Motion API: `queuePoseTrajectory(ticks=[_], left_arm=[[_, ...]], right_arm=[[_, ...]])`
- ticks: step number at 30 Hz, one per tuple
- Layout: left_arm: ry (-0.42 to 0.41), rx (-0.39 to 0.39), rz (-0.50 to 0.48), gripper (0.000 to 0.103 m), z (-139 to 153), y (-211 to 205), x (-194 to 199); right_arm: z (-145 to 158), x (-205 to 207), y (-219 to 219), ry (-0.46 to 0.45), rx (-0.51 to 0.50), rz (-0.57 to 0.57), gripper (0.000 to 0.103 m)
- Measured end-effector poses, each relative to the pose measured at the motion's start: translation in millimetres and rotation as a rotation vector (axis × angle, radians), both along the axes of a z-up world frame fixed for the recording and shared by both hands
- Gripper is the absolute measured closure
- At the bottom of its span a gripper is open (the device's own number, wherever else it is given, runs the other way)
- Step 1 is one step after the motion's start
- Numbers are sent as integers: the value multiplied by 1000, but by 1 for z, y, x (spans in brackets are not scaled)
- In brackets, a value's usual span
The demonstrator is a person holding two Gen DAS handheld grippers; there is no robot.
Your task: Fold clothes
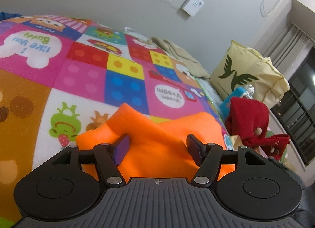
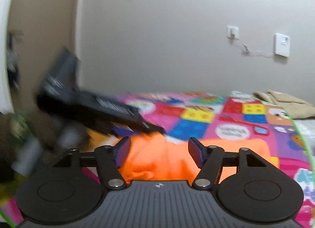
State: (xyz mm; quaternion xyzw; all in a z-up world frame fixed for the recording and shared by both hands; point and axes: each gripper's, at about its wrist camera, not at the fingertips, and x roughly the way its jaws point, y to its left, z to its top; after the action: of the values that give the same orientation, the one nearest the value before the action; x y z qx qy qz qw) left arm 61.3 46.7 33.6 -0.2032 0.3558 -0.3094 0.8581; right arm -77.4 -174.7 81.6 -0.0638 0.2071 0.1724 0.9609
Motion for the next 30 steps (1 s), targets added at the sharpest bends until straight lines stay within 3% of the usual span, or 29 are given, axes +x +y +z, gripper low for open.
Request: queuePoseTrajectory(ticks=[3, 5, 9, 12, 14, 16, 18, 20, 22, 25, 26, 30], left_arm=[[-16, -63, 37, 30, 13, 20, -10], [-37, -116, 91, 14, 20, 42, -24], [-27, -113, 156, 10, 18, 61, -40], [12, -53, 166, 17, 6, 52, -33], [27, -3, 162, 36, -2, 42, -23], [20, 36, 146, 38, -7, 32, -14], [0, 67, 128, 41, -8, 22, -7], [-45, 83, 90, 42, -4, 12, -9], [-83, 90, 59, 42, 1, 7, -13], [-124, 86, 22, 42, 6, 3, -22], [-133, 99, 14, 42, 7, 2, -24], [-167, 179, -20, 42, 6, -9, -29]], right_arm=[[-29, 14, 3, 100, -88, -53, 38], [-38, 5, -1, 91, -94, -42, 37], [-40, -3, 0, 79, -124, -30, 37], [-39, -6, -1, 79, -132, -15, 36], [-35, -12, -3, 77, -129, 6, 36], [-23, -16, -9, 52, -95, 48, 37], [-5, -21, -18, -28, -71, 23, 31], [6, -18, -27, -112, -73, -77, 9], [2, 0, -35, -90, -63, -156, 6], [-37, 32, -35, 99, -83, -184, 4], [-48, 32, -35, 112, -77, -179, 0], [-37, 24, -37, 58, -96, -162, 0]])
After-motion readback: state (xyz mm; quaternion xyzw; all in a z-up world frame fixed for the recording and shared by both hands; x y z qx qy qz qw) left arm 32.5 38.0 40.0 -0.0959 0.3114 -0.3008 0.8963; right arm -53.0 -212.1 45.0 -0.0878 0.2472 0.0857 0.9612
